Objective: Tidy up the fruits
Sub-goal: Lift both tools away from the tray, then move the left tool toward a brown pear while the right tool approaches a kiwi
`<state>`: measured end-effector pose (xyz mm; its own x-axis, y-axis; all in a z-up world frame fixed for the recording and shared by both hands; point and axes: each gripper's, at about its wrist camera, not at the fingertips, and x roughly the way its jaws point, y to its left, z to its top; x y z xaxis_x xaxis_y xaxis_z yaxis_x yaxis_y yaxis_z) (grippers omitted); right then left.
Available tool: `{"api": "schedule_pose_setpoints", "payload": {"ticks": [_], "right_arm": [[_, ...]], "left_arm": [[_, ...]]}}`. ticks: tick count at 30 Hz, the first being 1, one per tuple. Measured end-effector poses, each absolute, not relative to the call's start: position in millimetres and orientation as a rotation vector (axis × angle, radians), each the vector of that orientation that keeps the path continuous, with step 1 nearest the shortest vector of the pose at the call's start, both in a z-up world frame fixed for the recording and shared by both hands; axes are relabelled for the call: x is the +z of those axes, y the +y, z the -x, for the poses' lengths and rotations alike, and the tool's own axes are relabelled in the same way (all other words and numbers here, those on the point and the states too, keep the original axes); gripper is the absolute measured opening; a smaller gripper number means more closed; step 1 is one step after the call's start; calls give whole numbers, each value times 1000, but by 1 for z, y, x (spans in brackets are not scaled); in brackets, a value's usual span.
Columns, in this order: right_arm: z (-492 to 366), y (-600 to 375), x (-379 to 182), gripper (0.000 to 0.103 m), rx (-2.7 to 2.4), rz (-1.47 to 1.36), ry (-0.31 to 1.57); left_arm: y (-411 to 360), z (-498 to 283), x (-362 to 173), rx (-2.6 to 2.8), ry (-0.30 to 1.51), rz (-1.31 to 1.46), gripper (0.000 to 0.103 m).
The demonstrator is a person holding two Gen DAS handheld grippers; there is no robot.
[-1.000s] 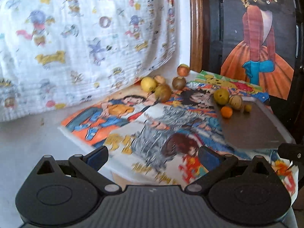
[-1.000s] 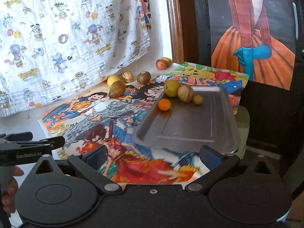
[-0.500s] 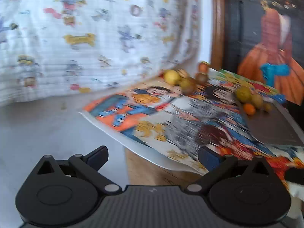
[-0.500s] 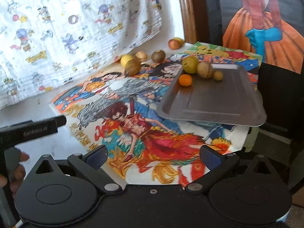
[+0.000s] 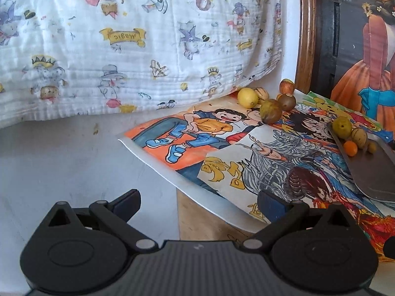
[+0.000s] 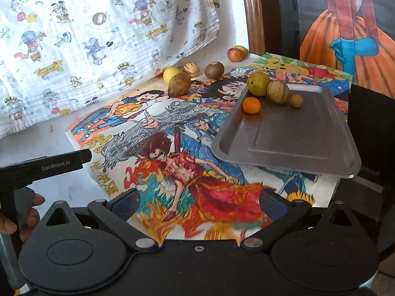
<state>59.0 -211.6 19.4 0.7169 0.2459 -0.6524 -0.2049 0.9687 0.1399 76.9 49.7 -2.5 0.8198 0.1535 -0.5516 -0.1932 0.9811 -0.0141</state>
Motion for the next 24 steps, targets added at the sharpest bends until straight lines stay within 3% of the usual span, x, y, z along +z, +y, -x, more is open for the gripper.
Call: {"api": "schedule_pose_setpoints", "payload": {"ticks": [15,24], "right_arm": [[-108,-197,29,102,364,120,691],[-139,-211,29,102,414,300,562]], "left_arm": [[59,-105,-7,221,592,87,103],[55,-140,1,200,573,-15,103]]}}
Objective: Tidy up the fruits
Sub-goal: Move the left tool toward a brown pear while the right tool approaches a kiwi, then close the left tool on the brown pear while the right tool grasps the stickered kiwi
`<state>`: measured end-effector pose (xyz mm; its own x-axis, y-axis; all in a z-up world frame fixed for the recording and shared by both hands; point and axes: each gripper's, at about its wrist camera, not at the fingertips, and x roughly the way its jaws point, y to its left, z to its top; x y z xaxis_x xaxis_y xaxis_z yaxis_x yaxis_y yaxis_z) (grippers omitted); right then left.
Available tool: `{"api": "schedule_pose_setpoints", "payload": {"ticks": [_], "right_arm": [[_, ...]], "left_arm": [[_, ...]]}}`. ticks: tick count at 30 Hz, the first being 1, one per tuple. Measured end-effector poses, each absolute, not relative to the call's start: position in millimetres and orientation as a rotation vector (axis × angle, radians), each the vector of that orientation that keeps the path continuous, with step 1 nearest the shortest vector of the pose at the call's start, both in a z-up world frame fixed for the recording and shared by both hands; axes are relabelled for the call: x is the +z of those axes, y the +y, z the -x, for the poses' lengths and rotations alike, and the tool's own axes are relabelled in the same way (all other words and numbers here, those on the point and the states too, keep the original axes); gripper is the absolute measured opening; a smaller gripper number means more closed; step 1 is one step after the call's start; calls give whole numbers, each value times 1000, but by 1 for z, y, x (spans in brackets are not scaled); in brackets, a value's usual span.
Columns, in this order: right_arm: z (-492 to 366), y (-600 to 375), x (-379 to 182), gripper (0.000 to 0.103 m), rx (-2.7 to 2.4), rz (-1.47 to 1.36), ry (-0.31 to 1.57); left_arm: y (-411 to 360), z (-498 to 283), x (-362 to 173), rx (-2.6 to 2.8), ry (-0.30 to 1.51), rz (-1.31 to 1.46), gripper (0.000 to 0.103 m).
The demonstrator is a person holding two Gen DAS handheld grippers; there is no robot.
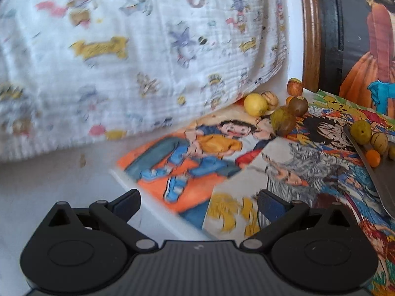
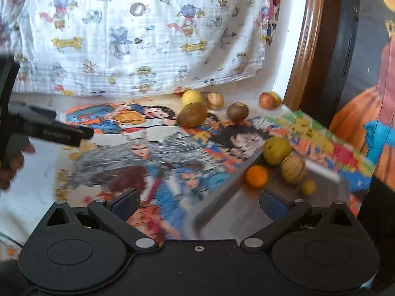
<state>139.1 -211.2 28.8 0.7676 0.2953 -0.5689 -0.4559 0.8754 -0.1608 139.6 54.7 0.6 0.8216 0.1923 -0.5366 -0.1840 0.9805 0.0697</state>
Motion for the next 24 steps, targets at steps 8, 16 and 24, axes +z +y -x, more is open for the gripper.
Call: {"api": "schedule_pose_setpoints", "payload": {"ticks": [8,16,24], "right_arm": [[-207,-229,40,102,444,393,549],[-303,-223,65,102,507,324,670],[-428,-208,53,102,471,84,838]], "left_arm": [[57,-205,9,64,612,-28,103],[44,-268,15,-52,592,-3,103],[14,-336,8,-127,614,33,103]]}}
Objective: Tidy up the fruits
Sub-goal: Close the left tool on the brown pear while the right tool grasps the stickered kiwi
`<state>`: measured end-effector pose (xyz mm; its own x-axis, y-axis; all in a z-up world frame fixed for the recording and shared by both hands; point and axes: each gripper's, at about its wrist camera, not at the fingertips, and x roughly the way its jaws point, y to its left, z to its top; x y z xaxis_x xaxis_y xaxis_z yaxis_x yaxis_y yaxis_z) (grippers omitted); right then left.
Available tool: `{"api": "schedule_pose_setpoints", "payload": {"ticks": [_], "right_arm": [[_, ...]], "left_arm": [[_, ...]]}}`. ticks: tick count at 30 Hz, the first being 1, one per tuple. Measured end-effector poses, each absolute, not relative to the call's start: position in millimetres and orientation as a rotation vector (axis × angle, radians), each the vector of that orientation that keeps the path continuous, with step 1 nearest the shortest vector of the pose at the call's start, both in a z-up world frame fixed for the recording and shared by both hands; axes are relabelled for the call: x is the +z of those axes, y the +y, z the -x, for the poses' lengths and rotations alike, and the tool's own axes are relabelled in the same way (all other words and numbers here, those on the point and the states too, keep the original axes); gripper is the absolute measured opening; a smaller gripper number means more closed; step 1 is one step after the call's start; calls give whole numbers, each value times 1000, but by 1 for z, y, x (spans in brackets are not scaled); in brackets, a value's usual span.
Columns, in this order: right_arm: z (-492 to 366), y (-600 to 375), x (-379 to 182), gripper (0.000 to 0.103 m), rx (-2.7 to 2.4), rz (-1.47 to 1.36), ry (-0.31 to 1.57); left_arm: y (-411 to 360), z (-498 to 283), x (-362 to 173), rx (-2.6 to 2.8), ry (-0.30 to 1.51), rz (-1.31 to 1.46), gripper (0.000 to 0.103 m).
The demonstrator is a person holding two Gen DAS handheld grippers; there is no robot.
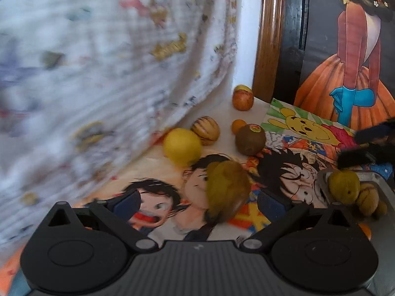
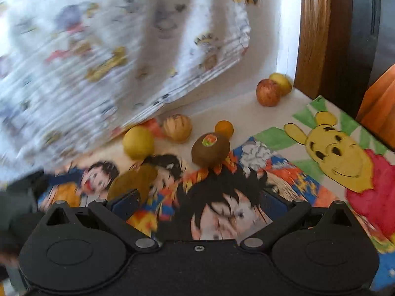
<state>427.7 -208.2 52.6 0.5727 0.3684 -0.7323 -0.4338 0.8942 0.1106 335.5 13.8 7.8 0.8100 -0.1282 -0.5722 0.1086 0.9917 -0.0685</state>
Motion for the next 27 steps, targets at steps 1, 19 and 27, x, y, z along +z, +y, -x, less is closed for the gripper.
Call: {"api": "schedule_pose_setpoints", "payload": {"ticks": [1,19,27], "right_arm": [[-438,-205,48,101,474,78,845],[-494,-189,-13,93,502,-55,796],[-501,-184,-15,93,498,-53,753]], "left_arm": [[10,-341,4,-134,620,39,103],[6,-375,-29,-174,658,157,83],[1,-375,-30,-196,659,140,67]]}}
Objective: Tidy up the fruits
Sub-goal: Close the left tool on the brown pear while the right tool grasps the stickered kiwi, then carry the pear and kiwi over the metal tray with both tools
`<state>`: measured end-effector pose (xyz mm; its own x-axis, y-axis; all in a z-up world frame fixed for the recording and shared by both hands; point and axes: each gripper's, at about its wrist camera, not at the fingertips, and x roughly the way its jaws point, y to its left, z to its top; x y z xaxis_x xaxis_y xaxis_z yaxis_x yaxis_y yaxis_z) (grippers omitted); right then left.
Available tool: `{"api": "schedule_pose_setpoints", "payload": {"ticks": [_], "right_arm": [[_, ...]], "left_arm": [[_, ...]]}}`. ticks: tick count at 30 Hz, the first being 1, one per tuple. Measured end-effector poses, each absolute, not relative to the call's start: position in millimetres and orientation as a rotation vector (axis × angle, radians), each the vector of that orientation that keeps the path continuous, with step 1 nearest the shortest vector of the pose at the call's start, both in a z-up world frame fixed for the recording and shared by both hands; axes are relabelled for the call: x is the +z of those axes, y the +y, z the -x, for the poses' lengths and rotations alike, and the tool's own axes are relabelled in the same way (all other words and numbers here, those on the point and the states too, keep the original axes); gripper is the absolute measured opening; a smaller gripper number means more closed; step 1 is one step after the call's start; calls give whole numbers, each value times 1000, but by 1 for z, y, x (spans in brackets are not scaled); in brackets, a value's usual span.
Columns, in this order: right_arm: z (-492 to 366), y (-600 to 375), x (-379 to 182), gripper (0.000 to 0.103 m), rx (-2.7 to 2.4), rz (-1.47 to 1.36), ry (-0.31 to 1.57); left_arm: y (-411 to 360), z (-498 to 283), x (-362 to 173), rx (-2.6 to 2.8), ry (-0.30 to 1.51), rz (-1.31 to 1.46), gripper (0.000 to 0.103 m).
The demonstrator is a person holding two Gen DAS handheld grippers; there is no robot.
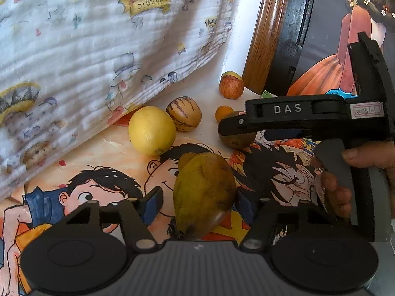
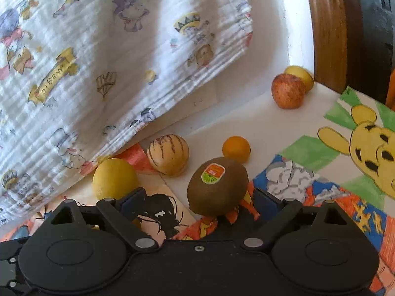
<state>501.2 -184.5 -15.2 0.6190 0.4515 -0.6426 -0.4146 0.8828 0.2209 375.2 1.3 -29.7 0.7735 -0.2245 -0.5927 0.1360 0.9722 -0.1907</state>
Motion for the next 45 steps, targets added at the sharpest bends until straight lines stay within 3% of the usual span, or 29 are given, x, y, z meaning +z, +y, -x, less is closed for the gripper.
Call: {"api": "schedule_pose_setpoints", "payload": {"ticks": [5,8,13,16,45], "right_arm": [[-505,-177,-22,88,478,-33,778],[-507,-175,-26,80,441,-22,791],[-509,-178,-30,56,391,-35,806],[-509,-179,-31,55,386,-49,804],[-426,-209,-17,53,509,-85,838]], "left_arm": [[2,-376,-30,-203,659,148,64],[2,-376,-30,-205,659,151,64],[3,-375,-29,-206,658,160,64],[4,-375,-29,-219,659,165,56],[10,-350,-20,-198,722,154,55]]}}
